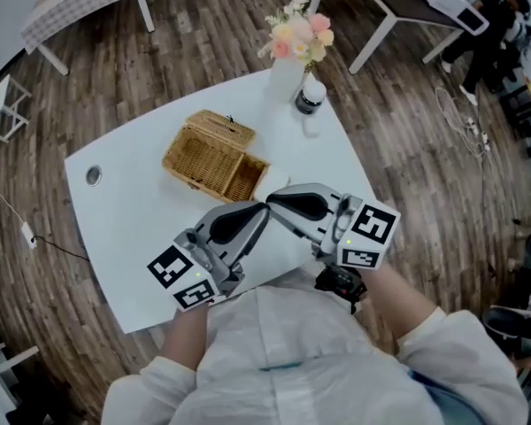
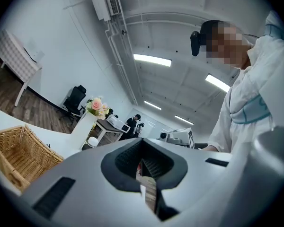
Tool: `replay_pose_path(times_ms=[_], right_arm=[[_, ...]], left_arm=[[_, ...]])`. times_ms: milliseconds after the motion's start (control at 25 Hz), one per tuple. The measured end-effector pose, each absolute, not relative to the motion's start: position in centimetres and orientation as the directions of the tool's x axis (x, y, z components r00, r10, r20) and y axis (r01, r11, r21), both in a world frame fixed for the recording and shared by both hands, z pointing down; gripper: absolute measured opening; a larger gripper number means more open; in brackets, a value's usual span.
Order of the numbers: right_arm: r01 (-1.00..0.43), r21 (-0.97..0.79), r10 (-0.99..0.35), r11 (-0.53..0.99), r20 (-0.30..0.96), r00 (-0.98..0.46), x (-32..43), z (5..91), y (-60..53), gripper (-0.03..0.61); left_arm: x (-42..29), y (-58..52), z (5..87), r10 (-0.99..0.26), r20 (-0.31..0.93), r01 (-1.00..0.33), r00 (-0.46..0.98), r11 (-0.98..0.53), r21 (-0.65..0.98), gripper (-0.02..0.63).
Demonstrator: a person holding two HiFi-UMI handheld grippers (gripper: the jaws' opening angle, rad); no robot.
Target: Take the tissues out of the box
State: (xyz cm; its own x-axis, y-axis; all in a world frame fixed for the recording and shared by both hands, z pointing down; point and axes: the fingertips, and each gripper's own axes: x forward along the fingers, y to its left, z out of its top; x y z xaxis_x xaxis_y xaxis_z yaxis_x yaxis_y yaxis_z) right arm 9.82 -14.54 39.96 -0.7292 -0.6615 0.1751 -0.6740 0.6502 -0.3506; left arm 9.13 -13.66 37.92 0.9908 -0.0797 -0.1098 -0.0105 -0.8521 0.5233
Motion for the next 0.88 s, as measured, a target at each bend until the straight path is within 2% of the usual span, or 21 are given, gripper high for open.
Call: replay_pose_path(times_ms=[200,440,600,640,720,880], right_arm=[[-0.621,-0.249,-0.576,0.743,0.233,-0.784,9.6,40.3,-14.8,0.034],[-0.507,-0.027,-0.460,0.861,0.385,-0.801,9.2,42.0,-14.9,0.035],[-0.411,0.047,-0.384,0.910,0.468,-0.796,9.3,43.3,-14.8,0.037],[-0.387,0.052,-0.361,0.921,0.487,-0.795,9.4,43.5,-14.7,0.046],[-0.340,0.046,-0.313,0.939,0.524,-0.792,9.5,44.1,-14.6,0.163],[-0.250,0.060,-0.235,0.966,0.600,-0.765,9.8,45.5,-14.2,0.198]], left_arm=[[9.1,-13.7,38.3,-0.093,-0.105,-0.025,0.990,-0.853,0.521,0.002],[9.5,-12.1,38.7,-0.024,-0.110,0.038,0.994,-0.849,0.527,0.002],[9.9,-11.1,39.4,0.012,-0.082,0.053,0.997,-0.850,0.525,0.002],[9.9,-11.0,39.6,0.015,-0.076,0.053,0.997,-0.851,0.523,0.002],[9.9,-10.9,39.8,0.016,-0.070,0.050,0.997,-0.850,0.524,0.002],[9.7,-10.8,40.1,0.015,-0.062,0.046,0.998,-0.846,0.531,0.002]])
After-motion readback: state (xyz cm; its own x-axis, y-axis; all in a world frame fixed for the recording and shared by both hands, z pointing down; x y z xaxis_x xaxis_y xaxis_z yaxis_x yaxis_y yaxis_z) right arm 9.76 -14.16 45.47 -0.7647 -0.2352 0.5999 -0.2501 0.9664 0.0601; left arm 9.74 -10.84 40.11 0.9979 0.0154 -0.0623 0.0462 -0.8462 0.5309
